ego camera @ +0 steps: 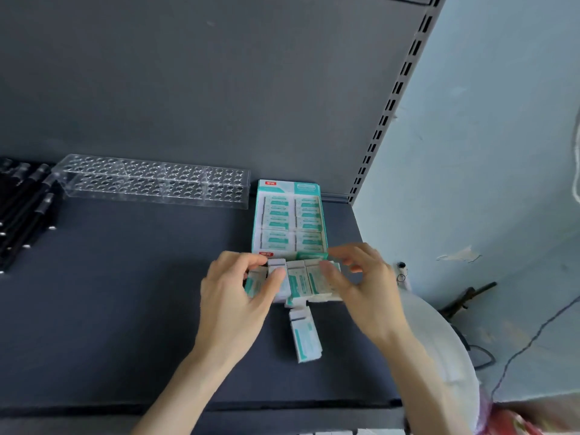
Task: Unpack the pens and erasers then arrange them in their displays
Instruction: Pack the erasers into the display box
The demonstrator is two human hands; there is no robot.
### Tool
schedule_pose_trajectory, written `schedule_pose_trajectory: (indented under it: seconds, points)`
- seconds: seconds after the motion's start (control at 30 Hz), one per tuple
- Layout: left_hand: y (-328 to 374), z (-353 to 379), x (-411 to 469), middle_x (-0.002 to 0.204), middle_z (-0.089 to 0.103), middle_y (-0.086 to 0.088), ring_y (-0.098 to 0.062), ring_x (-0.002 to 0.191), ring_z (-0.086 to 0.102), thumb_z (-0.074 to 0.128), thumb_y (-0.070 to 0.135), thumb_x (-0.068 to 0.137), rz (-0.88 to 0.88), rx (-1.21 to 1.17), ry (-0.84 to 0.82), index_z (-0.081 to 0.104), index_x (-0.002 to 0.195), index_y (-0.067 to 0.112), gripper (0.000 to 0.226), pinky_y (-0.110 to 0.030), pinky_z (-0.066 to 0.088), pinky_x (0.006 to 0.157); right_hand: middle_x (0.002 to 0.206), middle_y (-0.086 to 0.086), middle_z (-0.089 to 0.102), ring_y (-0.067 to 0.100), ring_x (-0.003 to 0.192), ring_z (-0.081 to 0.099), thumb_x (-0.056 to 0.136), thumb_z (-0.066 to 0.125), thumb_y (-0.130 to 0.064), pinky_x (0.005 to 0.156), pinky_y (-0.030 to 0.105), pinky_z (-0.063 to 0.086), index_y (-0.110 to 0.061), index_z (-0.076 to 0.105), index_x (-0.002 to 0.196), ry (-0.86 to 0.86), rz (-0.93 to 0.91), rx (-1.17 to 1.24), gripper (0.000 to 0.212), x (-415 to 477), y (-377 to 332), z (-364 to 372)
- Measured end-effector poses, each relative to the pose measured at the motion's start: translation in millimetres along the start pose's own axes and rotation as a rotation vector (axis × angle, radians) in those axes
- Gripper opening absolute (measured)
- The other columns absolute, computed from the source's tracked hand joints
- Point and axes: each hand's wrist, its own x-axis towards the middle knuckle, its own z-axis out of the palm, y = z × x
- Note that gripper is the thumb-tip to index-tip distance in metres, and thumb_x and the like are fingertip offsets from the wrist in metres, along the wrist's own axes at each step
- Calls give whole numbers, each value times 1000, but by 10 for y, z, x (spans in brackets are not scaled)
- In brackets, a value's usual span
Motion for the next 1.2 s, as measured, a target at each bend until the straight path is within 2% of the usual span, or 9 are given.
schedule_pose_trajectory:
  seconds: [0.07,0.13,0.27,0.47,0.6,0.77,0.9,1.07,1.2]
  points:
    - [81,68,-81,97,55,7,-18,94,52,69,43,79,-37,153,1,68,97,20,29,-33,38,85,103,-9,55,10,100,47,81,69,-33,80,2,33,-21,68,103,-72,16,-62,25,-97,64,3]
    - [147,124,-120,99,49,6,-20,99,49,63,51,80,-98,267,-5,68,104,20,39,-29,27,82,107,-9,50,9,105,42,78,70,-40,85,4,33,-18,68,107,-104,18,-104,36,-147,100,17]
    - [201,185,-113,99,50,3,-22,100,49,62,50,83,-183,325,-4,67,108,19,41,-31,28,81,104,-7,50,16,102,41,79,71,-36,91,31,40,-19,71,102,-85,-19,-118,29,-146,59,33]
    - [253,204,-109,88,62,5,-19,88,57,70,34,81,-214,184,48,66,100,19,25,-43,45,84,107,-4,57,13,97,37,80,69,-39,92,33,33,-19,69,103,-54,46,-112,30,-170,28,76]
    - [261,201,-107,73,60,15,-5,70,58,75,26,78,-273,37,78,59,96,26,24,-26,47,66,83,-13,60,19,90,53,79,71,-30,87,46,44,-21,66,97,-15,96,23,21,-194,-20,73]
    - [147,183,-69,69,66,16,8,63,60,71,22,81,-346,-156,59,68,88,24,8,-9,43,52,82,-11,62,18,86,55,79,71,-31,85,45,46,-20,67,99,-10,106,64,23,-189,-3,88]
    - [105,186,-63,72,67,12,6,63,61,70,24,83,-344,-176,59,66,86,24,5,-16,44,57,104,-7,59,14,98,45,78,68,-47,94,31,31,-24,68,107,-50,105,-118,38,-168,19,99]
    - [99,216,-90,73,65,12,4,67,60,71,23,81,-304,-113,52,63,87,22,10,-12,43,55,102,-10,56,13,96,43,79,67,-45,87,28,23,-24,68,105,-37,136,-119,34,-153,-14,121]
    - [105,212,-116,72,64,13,8,65,58,73,21,80,-275,-102,54,60,84,22,13,-7,42,54,97,-11,64,16,93,54,80,67,-39,92,34,36,-23,65,97,-14,154,-33,23,-187,-37,188]
